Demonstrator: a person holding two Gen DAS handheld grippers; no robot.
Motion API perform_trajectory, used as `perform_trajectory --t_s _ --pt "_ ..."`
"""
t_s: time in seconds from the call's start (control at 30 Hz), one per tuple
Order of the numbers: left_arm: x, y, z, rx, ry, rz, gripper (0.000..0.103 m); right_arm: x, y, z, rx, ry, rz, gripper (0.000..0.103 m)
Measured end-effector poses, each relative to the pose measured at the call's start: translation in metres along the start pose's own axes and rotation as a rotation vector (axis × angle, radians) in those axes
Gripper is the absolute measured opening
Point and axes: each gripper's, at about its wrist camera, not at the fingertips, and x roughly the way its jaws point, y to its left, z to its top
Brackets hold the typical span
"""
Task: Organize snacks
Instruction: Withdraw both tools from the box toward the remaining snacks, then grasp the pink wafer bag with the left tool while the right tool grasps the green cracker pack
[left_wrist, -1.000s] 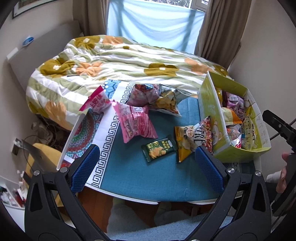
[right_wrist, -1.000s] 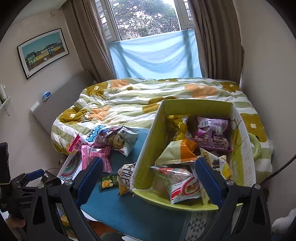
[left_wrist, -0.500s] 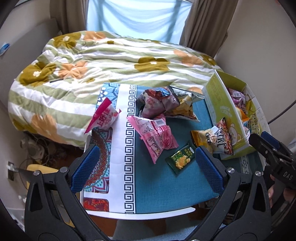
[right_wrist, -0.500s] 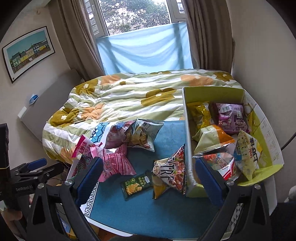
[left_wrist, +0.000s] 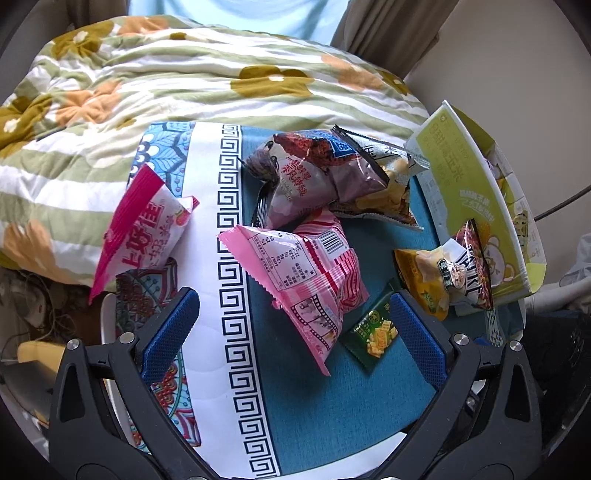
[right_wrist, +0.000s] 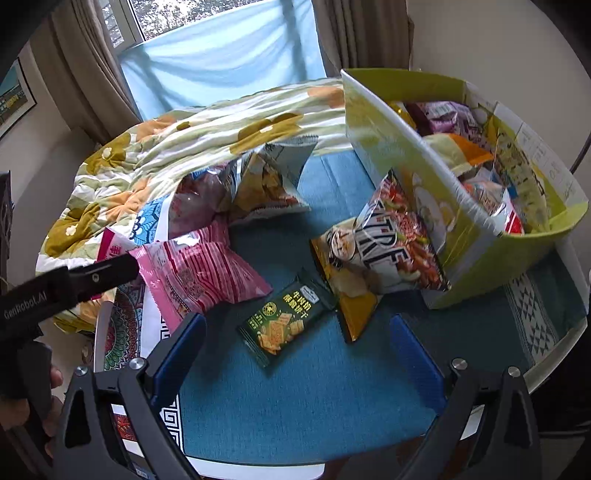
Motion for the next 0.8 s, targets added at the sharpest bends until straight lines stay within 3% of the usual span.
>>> perform_trajectory --t_s 0.23,0.63,0.8 --pt "0.050 0.002 0.008 -0.031 0.089 -0.014 0.102 0.037 -0.005 -0.014 0.066 0.046 -0.102 0.099" --pt "0.086 -0.001 0.011 -0.069 0.137 -0.031 0.100 0.054 -0.016 -0.025 0.127 0.069 -0.079 0.099" --pt "0.083 -0.003 0.008 -0.052 0.120 -0.084 0.069 0.059 -0.009 -0.025 0.125 0.069 -0.075 0.099"
